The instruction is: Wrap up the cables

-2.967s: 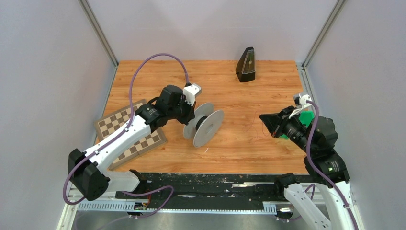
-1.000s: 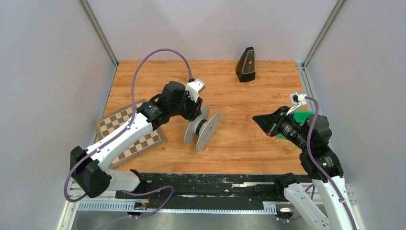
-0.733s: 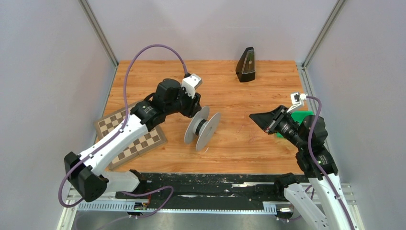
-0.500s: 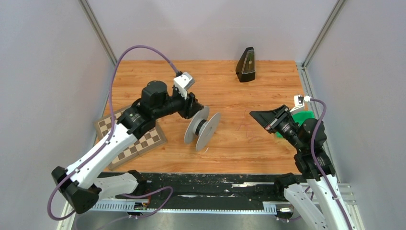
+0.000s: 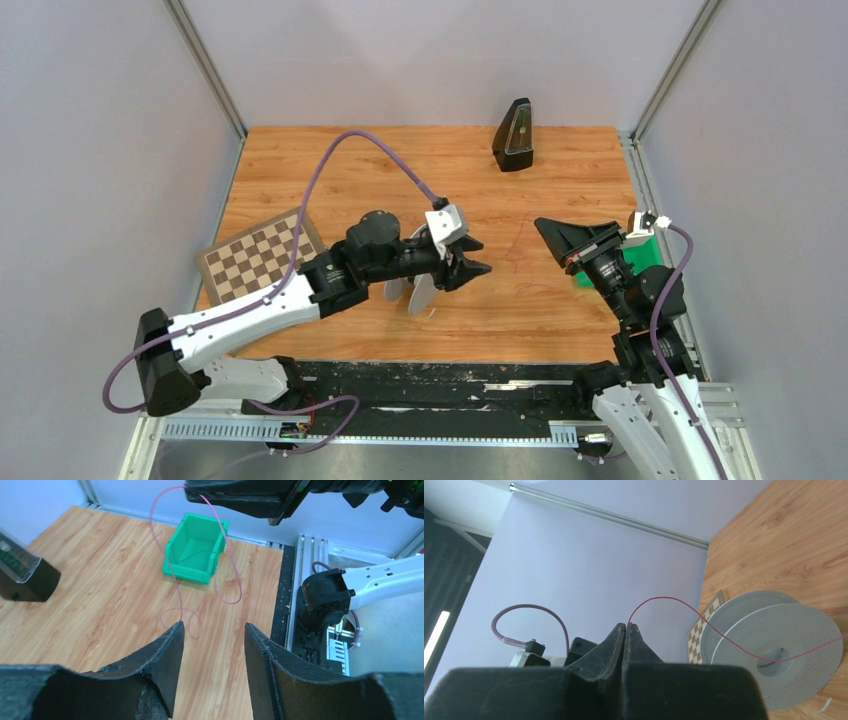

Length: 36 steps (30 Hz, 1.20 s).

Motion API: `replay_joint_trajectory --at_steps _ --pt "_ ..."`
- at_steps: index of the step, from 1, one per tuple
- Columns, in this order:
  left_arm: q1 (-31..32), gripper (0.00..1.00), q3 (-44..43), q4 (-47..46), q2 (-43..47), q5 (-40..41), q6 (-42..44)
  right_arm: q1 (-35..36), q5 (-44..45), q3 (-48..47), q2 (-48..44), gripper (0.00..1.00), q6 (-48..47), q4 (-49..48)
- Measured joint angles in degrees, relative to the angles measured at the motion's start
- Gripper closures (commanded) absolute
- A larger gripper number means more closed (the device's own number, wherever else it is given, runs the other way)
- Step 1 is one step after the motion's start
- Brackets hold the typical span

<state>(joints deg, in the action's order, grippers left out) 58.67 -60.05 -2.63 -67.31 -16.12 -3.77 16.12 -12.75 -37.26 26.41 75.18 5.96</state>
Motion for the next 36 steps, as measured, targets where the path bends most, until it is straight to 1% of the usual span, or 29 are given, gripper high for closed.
replay_joint_trajectory --at_steps 6,10,14,16,17,18,19,20,21,23,24,25,29,31,33,36 --pt "5.79 0.44 -3.30 -3.74 -8.28 3.45 2.62 0.00 1.68 1.99 -2.69 1.00 2.12 -1.07" --pt "7.76 0.44 -6.12 -4.98 -12.57 4.61 3.63 0.00 1.97 2.56 -3.02 1.00 2.82 -1.05" --pt "8.57 0.48 -7.69 -6.19 -15.34 5.09 4.15 0.00 2.05 2.73 -3.69 1.00 3.19 -1.03" --pt "8.66 0.56 -8.22 -6.36 -16.37 5.53 4.15 0.00 2.12 2.73 -4.17 1.00 3.21 -1.03" --pt "8.70 0.65 -8.31 -6.43 -16.68 5.90 4.15 0.00 2.16 2.73 -4.42 1.00 3.21 -1.05" --pt "8.70 0.70 -8.33 -6.43 -16.79 6.21 4.04 0.00 2.19 2.75 -4.59 1.00 3.21 -1.03" --pt "8.72 0.81 -8.33 -6.38 -16.90 6.58 4.13 0.00 2.19 2.78 -4.83 1.00 3.21 -1.03" --pt "8.74 0.86 -8.33 -6.38 -16.90 7.17 4.17 0.00 2.19 2.89 -5.03 1.00 3.19 -1.03" --pt "8.76 0.97 -8.33 -6.36 -16.90 7.41 3.89 0.00 2.19 3.15 -5.31 1.00 3.17 -1.05" --pt "8.76 1.00 -8.44 -6.12 -16.87 8.04 3.98 0.00 2.19 3.96 -6.08 1.00 2.91 -0.90" --pt "8.76 1.00 -8.59 -5.55 -16.85 8.59 4.13 0.00 2.25 4.48 -6.56 0.98 2.67 -0.81" --pt "8.76 1.00 -8.66 -5.14 -16.76 8.98 4.11 0.00 2.29 4.87 -6.97 0.94 2.36 -0.59" --pt "8.74 1.00 -8.68 -1.38 -15.04 11.89 3.63 0.00 2.89 5.62 -9.22 0.67 -1.11 1.29" --pt "8.74 1.00 -9.16 1.70 -13.53 12.90 3.39 0.00 2.91 5.62 -10.43 0.55 -4.42 1.88" --pt "8.68 1.00 -11.10 5.92 -12.28 13.46 3.04 0.00 2.82 5.57 -11.54 0.47 -9.11 2.69" --pt "8.35 1.00 -16.35 12.00 -11.06 13.92 2.71 0.00 2.36 5.03 -11.93 0.38 -20.20 4.55"
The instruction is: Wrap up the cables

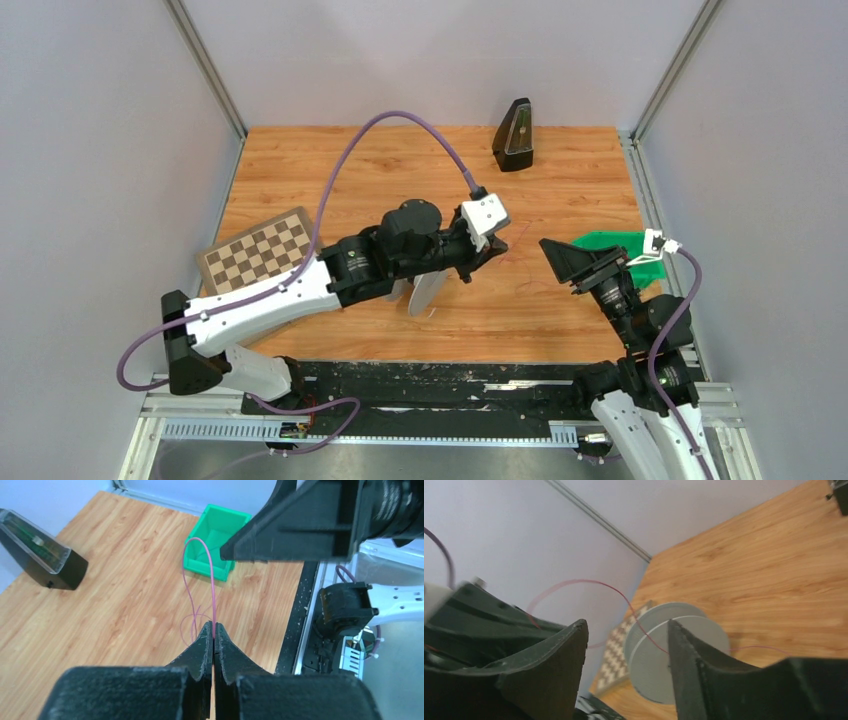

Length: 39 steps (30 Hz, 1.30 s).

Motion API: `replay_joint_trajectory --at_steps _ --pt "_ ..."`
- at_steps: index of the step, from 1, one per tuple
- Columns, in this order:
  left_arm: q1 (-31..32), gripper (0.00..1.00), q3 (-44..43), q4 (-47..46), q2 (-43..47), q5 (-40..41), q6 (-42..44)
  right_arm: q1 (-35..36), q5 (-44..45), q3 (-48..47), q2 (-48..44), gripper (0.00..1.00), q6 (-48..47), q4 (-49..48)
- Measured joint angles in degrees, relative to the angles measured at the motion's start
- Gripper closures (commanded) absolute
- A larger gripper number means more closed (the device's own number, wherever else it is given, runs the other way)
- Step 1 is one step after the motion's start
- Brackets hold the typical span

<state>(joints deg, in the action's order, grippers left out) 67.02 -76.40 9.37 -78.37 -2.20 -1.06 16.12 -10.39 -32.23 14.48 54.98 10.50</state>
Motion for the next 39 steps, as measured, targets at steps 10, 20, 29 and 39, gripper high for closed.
replay_joint_trajectory --at_steps 10,20,29,39 --pt "-4.04 1.00 -14.27 18.99 3.34 3.89 -1.55 0.00 -7.15 -1.79 9.16 0.36 -26.25 2.93" --pt "-5.57 1.00 -21.24 27.30 3.72 6.80 -1.70 1.51 -11.63 13.03 14.69 0.37 -28.09 -3.78" --pt "-5.57 1.00 -21.27 29.46 3.69 6.40 -2.93 3.89 -9.64 16.33 24.65 0.39 -28.39 -16.28" --pt "-6.12 1.00 -23.74 32.96 3.58 5.33 -5.14 5.46 -3.65 11.96 37.99 0.99 -30.29 -22.36"
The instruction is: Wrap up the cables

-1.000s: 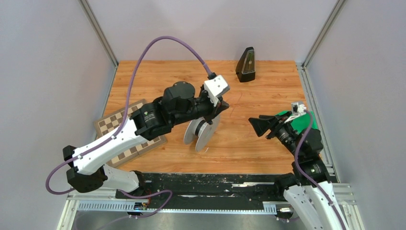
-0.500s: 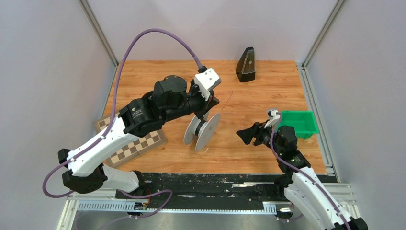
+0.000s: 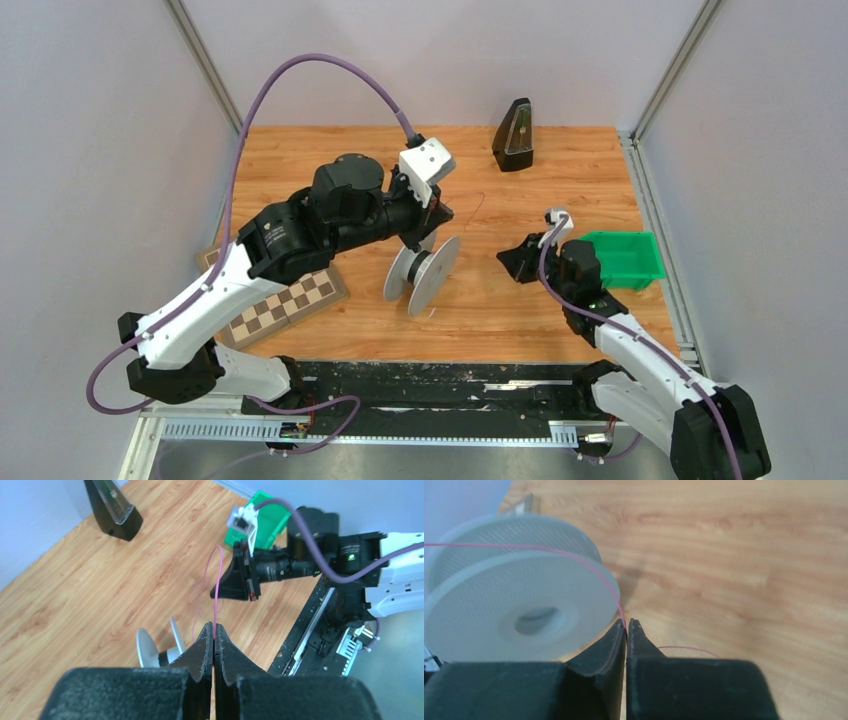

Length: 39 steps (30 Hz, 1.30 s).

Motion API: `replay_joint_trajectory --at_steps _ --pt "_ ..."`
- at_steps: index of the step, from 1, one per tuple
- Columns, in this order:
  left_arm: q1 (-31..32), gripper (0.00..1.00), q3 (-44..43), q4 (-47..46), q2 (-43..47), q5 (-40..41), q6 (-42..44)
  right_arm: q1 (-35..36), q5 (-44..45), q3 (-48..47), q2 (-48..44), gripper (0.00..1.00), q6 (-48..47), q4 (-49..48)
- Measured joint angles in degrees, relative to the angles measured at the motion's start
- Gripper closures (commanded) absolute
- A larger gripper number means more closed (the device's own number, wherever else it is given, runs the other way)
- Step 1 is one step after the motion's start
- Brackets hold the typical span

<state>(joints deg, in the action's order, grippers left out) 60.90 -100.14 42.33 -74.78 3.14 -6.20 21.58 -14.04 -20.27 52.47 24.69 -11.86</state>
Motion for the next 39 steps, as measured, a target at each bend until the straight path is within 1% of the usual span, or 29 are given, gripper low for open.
replay_joint_trajectory --at_steps 3,6,10,13,19,23,27,30,32,33,35,36,38,39 --pt "-0.35 1.00 -1.70 2.36 0.35 2.03 0.07 0.04 1.31 -7.54 -0.09 1.00 -0.85 3.37" --pt "-0.63 1.00 -1.01 4.63 1.84 4.61 0.17 0.04 1.68 -17.03 -0.11 1.00 -2.08 5.62" --pt "-1.01 1.00 1.09 6.93 4.79 5.99 0.15 0.04 2.73 -28.41 -0.04 1.00 -5.01 5.38" --pt "-1.01 1.00 1.11 8.57 6.12 5.99 0.15 0.04 4.22 -33.70 1.42 1.00 -8.92 3.80" --pt "-1.29 1.00 1.20 10.51 7.28 6.21 -0.07 0.04 4.98 -40.09 8.74 0.99 -17.16 1.42" --pt "-2.01 1.00 3.65 10.23 8.52 5.86 -0.61 0.04 5.88 -40.76 11.85 0.98 -21.59 1.14" --pt "-3.15 1.00 7.58 9.88 8.66 3.58 -1.33 -0.83 7.61 -39.50 13.55 0.96 -25.66 -0.20" --pt "-3.78 1.00 9.40 9.77 6.93 1.73 -1.46 -3.89 8.20 -37.42 15.23 0.86 -26.53 -0.68" --pt "-4.42 1.00 10.29 9.44 5.64 0.39 -1.68 -6.67 7.72 -36.44 17.05 0.74 -25.49 0.00" --pt "-4.74 1.00 10.82 9.16 5.05 -0.46 -1.90 -7.67 7.13 -36.17 17.86 0.67 -24.72 1.07" --pt "-5.53 1.00 11.96 8.57 4.20 -2.27 -2.47 -9.20 5.55 -35.54 18.84 0.56 -22.67 4.44" --pt "-5.90 1.00 12.55 8.28 3.98 -2.93 -2.67 -9.51 4.52 -35.15 18.93 0.52 -22.01 5.92" --pt "-6.86 1.00 13.99 7.61 3.74 -4.61 -3.10 -9.49 -1.03 -32.94 18.16 0.47 -19.47 10.08" --pt "-7.37 1.00 14.75 7.41 3.61 -5.51 -3.39 -9.38 -2.45 -32.15 17.68 0.45 -18.69 11.15"
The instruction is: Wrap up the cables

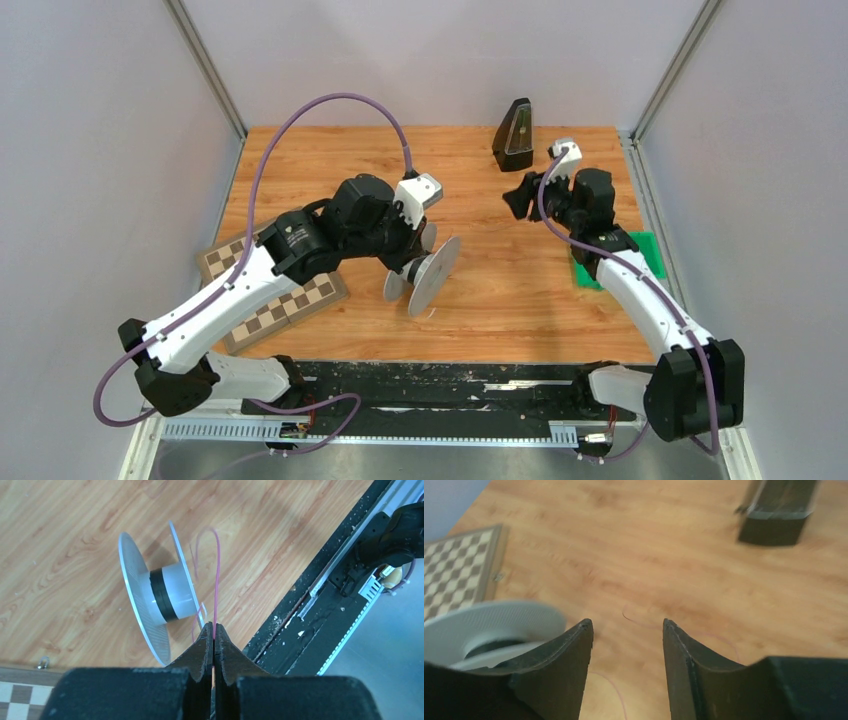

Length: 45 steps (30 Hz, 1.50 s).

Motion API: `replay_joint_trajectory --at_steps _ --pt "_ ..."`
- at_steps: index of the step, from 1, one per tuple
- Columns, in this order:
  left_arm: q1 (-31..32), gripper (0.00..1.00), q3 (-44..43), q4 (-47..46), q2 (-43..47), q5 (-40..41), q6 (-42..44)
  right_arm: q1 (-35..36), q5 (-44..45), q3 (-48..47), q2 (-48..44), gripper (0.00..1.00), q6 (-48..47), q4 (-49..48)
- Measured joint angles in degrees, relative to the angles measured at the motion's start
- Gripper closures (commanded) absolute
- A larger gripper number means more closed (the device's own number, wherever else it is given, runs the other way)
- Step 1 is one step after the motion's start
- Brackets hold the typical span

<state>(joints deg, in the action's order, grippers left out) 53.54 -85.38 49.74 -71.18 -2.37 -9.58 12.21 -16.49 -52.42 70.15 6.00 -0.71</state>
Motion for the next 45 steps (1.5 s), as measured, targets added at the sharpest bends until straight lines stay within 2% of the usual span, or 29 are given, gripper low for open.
replay_joint_trajectory --at_steps 6,12,16,19,23,28,33,45 --pt "-1.97 0.99 1.53 -0.90 -2.34 -3.45 -0.68 0.44 -11.63 9.57 -10.45 0.40 4.13 6.36" --pt "-2.71 0.97 2.62 -1.53 -3.74 -5.11 -0.90 5.05 -17.86 11.65 -21.42 0.39 4.13 0.90" --pt "-2.97 0.97 3.56 -1.70 -3.74 -5.73 -1.38 11.06 -21.49 11.63 -20.65 0.35 3.37 -4.44" --pt "-3.04 0.96 4.00 -1.79 -3.74 -6.25 -1.73 17.44 -21.51 11.54 -16.48 0.32 1.22 -6.82" --pt "-3.06 0.95 4.70 -1.81 -3.69 -6.67 -1.90 23.91 -21.22 10.03 -9.66 0.33 -3.56 -6.97" --pt "-3.23 0.95 5.60 -1.53 -3.30 -6.93 -1.84 25.59 -20.15 5.95 -4.52 0.36 -7.98 -7.23" --pt "-3.96 0.94 6.38 -1.11 -2.54 -7.28 -1.86 26.25 -18.60 4.35 -4.13 0.37 -11.58 -7.23" --pt "-4.94 0.93 7.43 -1.14 -1.14 -9.14 -1.86 26.36 -16.74 8.31 -15.89 0.35 -22.01 -7.34"
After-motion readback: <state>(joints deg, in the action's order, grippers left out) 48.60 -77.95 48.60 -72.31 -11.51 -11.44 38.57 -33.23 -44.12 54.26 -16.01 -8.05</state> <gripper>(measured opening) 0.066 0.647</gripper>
